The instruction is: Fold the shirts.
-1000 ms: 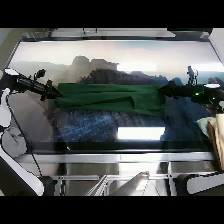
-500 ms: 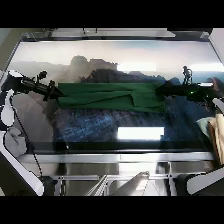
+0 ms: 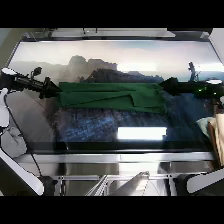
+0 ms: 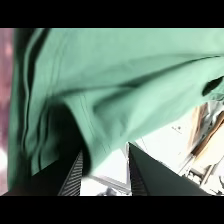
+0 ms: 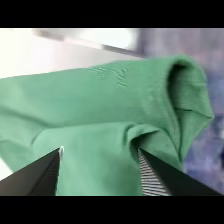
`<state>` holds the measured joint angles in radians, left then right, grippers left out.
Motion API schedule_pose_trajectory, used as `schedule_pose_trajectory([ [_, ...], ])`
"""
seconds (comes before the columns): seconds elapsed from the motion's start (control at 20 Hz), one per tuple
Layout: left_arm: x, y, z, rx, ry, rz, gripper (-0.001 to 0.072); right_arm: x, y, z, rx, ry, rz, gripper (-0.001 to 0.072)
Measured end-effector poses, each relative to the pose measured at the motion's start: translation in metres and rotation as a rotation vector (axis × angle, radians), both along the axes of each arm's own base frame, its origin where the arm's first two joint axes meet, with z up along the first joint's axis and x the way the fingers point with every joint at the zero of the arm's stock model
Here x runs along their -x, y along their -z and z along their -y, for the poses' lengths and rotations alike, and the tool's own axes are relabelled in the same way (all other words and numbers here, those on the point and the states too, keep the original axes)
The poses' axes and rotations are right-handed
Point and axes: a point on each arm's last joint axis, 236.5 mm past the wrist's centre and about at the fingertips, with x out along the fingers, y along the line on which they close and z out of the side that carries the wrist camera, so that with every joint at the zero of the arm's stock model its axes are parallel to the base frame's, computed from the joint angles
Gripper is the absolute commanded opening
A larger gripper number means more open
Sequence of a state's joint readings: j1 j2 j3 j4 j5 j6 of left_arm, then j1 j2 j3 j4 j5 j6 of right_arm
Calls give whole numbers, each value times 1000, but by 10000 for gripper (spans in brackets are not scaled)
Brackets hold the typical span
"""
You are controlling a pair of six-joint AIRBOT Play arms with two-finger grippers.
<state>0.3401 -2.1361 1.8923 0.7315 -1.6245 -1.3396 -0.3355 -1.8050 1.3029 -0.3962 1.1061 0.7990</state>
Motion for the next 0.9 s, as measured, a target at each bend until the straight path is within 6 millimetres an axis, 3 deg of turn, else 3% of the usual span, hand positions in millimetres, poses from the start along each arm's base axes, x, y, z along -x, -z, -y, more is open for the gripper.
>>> schedule_pose_trajectory([
  [0.15,1,-33,-21,-16,-39,42,293,7,3,30,68,17,-38,698],
  [0.3,-3,-66,-30,-17,-80,108,289,19,33,32,82,12,-149,698],
  [0.35,-7,-79,-27,0,-90,134,220,21,42,23,68,-2,-180,673],
  [0.4,-10,-89,-22,23,-97,159,75,22,45,11,41,-17,-195,673],
  [0.45,-13,-97,-16,41,-100,178,3,21,48,-4,16,-37,-203,629],
  [0.6,-17,-109,11,72,-64,212,2,19,61,-40,23,-99,-212,74],
  [0.65,-17,-110,23,72,-33,221,2,18,62,-49,35,-120,-205,33],
  [0.75,-15,-110,55,68,40,246,2,11,52,-66,29,-149,-174,33],
  [0.9,-6,-90,117,13,183,249,2,-1,27,-76,30,-164,-118,33],
])
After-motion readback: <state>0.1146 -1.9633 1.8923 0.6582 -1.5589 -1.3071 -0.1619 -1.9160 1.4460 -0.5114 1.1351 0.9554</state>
